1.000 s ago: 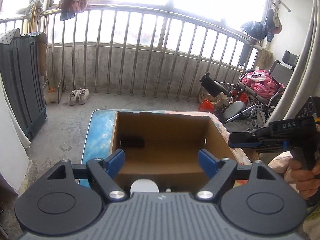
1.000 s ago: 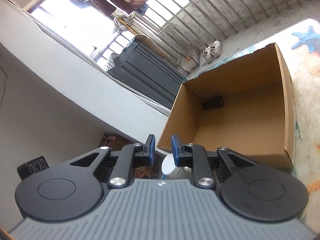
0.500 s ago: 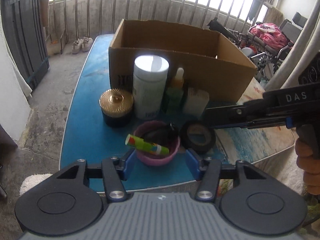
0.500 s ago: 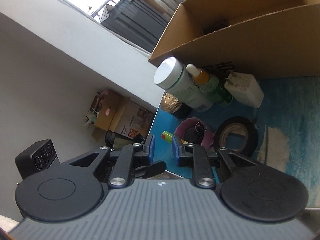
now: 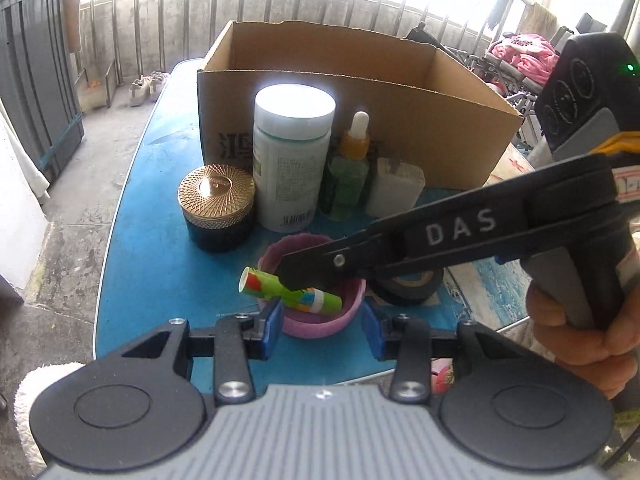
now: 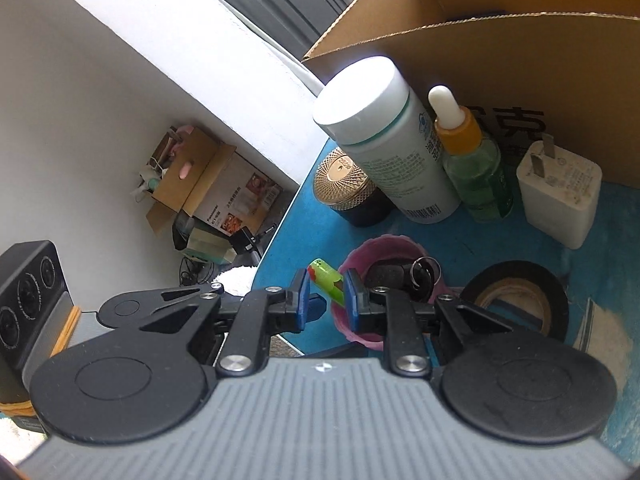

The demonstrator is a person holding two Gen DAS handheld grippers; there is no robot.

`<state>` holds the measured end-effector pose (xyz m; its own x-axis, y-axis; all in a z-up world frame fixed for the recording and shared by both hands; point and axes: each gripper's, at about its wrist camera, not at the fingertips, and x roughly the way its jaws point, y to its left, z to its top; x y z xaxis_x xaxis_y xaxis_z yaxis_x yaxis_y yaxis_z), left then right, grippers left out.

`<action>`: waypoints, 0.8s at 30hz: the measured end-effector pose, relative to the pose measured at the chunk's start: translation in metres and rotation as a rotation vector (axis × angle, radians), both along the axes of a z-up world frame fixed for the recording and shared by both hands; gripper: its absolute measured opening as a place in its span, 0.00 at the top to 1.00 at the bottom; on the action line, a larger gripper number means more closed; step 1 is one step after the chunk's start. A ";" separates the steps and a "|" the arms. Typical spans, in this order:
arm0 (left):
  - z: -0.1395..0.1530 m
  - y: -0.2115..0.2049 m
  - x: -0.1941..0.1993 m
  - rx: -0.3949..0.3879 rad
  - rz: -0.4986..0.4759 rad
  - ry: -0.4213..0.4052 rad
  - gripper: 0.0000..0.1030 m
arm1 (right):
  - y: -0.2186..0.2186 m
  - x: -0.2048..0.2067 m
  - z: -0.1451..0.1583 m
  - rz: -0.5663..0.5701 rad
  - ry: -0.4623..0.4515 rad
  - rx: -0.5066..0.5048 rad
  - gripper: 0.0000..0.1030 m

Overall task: Organize rigid objects
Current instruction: 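Move the right tool to the pink bowl and grasp the green glue stick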

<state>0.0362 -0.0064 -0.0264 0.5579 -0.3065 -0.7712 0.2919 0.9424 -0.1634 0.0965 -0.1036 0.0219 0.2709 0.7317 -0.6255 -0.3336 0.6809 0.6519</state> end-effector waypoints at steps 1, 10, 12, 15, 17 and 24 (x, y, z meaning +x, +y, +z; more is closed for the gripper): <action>-0.001 0.001 0.001 -0.001 0.003 0.003 0.59 | 0.001 0.001 -0.001 0.001 -0.001 -0.005 0.82; -0.006 0.001 0.007 -0.006 0.019 0.008 0.58 | 0.011 0.005 -0.008 0.004 0.005 -0.025 0.82; -0.006 -0.001 0.007 0.002 0.017 0.006 0.57 | 0.012 0.006 -0.011 0.002 0.012 -0.023 0.81; -0.007 -0.002 0.006 0.013 0.017 -0.004 0.56 | 0.009 0.009 -0.014 -0.006 0.030 -0.007 0.81; -0.006 -0.002 0.007 0.014 0.018 -0.010 0.56 | 0.006 0.011 -0.016 -0.011 0.044 0.006 0.81; -0.006 -0.009 0.003 0.069 0.023 -0.049 0.60 | -0.003 0.012 -0.023 -0.051 0.091 0.062 0.83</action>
